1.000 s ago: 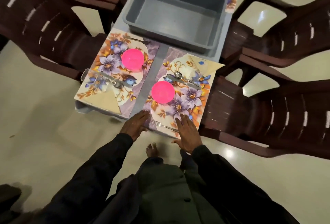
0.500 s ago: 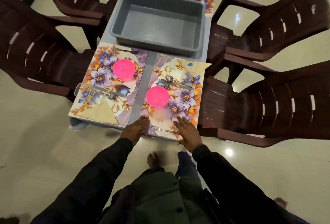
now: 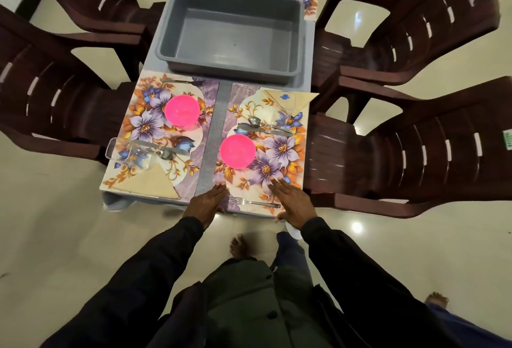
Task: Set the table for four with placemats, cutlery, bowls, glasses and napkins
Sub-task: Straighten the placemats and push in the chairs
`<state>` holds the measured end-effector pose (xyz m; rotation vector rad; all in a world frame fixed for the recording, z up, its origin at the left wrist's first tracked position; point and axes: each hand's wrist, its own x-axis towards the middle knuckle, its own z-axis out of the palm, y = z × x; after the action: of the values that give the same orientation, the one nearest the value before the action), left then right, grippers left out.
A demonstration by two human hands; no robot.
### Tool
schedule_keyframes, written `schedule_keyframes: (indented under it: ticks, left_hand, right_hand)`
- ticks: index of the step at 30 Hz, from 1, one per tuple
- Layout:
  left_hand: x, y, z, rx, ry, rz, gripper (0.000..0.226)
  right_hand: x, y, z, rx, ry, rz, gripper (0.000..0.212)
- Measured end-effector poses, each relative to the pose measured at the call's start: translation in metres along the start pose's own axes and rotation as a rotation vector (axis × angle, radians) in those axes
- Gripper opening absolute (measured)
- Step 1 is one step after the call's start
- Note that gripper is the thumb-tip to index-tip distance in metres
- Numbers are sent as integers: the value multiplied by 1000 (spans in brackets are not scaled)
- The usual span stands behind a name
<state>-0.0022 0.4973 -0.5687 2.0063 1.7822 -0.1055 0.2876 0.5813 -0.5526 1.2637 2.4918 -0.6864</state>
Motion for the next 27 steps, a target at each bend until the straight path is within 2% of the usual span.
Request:
schedule_keyframes:
  ticks: [11,14,19,27]
  left_hand:
    - [-1,4,4,93,-25,40,76]
    - [0,-2,9,93,-79,19,79]
    - [-1,-1,12,82,-70,6,80]
    - [-12,5,-4,-108,124,39,67]
  right_hand:
    - [1,-5,8,13,-3,4,101]
    - [0,-5,8,24,-1,-6,99]
    - [1,-2,12,48,32,-32,97]
    - [-1,-23,22,159,268,-7,46]
